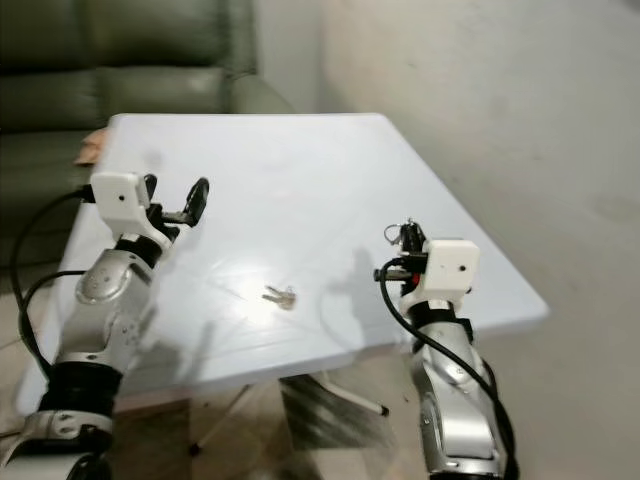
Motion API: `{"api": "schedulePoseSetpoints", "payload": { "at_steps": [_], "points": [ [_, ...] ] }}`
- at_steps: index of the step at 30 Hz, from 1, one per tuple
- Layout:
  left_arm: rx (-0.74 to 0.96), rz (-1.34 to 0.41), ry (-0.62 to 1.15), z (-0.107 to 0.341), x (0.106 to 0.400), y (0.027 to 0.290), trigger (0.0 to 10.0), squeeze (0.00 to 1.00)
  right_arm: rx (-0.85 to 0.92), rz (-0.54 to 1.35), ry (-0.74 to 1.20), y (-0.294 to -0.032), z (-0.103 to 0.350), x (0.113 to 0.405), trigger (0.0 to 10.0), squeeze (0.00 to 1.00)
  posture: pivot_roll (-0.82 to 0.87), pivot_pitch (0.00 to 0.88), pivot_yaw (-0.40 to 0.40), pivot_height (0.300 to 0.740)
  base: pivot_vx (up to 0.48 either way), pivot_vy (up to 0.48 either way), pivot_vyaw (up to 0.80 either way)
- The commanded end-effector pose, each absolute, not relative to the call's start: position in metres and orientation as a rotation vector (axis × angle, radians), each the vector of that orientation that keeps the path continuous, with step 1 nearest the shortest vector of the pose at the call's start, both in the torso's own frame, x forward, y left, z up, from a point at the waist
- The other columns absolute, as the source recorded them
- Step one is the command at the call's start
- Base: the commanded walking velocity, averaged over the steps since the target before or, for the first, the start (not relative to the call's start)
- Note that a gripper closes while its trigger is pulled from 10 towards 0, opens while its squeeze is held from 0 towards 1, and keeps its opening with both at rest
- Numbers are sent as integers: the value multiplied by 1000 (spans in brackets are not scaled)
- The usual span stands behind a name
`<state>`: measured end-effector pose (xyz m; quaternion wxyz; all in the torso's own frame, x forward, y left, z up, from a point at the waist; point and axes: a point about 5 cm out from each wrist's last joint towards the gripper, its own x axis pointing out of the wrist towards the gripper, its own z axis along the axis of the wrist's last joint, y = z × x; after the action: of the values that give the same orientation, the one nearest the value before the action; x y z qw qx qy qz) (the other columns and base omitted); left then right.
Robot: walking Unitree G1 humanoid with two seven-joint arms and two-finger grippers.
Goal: Hang keys on a hook
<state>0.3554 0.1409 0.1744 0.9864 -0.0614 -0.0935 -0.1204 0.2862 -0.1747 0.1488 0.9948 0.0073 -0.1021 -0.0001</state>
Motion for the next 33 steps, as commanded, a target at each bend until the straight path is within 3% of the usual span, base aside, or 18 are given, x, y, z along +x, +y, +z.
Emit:
{"api": "schedulePoseSetpoints", "payload": {
  "at_steps": [1, 10, 33],
  "points": [
    [-103, -209, -186, 176, 357, 152, 10000, 0, 19, 15, -223, -169, 153, 288, 10000, 0, -13, 0, -40, 740, 0, 0, -769],
    [-102, -208, -188, 177, 358, 152, 10000, 0, 21, 12, -253, -167, 156, 289, 10000, 0, -11, 0, -40, 740, 0, 0, -765],
    [-101, -198, -190, 178, 360, 153, 10000, 0, -1, 27, -255, -168, 155, 288, 10000, 0, -12, 0, -41, 740, 0, 0, 0]
  ]
}}
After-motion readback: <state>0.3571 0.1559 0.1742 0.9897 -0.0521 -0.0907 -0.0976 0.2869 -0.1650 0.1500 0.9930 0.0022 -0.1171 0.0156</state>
